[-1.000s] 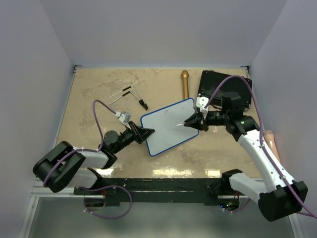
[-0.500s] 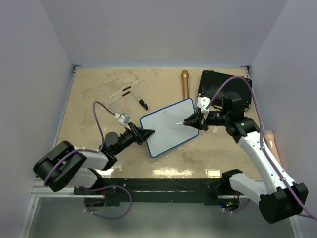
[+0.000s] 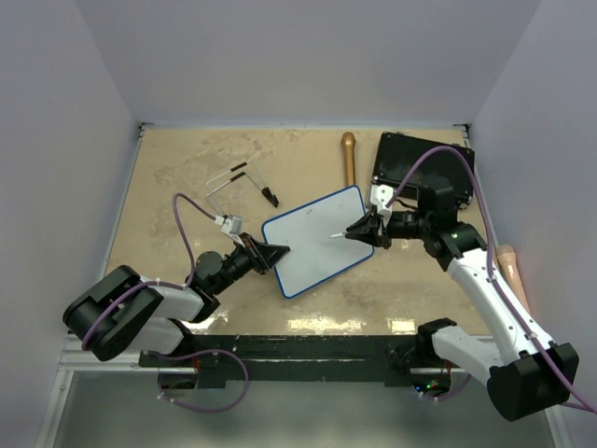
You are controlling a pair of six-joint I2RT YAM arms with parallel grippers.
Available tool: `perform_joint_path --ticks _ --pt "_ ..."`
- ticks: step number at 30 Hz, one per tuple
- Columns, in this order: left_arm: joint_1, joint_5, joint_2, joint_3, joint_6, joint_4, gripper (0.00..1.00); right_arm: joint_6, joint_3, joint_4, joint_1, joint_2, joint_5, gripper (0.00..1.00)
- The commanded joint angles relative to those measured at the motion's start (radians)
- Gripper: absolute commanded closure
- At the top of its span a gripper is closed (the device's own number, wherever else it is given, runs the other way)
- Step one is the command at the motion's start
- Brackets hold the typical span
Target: Write a sentence on the whiteboard
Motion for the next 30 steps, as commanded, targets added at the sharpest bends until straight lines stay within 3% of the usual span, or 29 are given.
perform_joint_path --ticks 1,14,30 --pt "-0.010 -0.018 0.000 -0.006 0.017 0.224 1.00 0.001 -0.017 0.042 0.004 -0.020 -0.031 1.00" --pt "-0.014 -0.020 0.003 -0.006 0.025 0.214 1.00 0.036 -0.038 0.088 -0.013 -0.011 -0.067 1.00" --pt "-0.019 -0.026 0.003 -0.011 0.022 0.219 1.00 -0.018 0.000 0.019 -0.022 -0.014 -0.071 1.00"
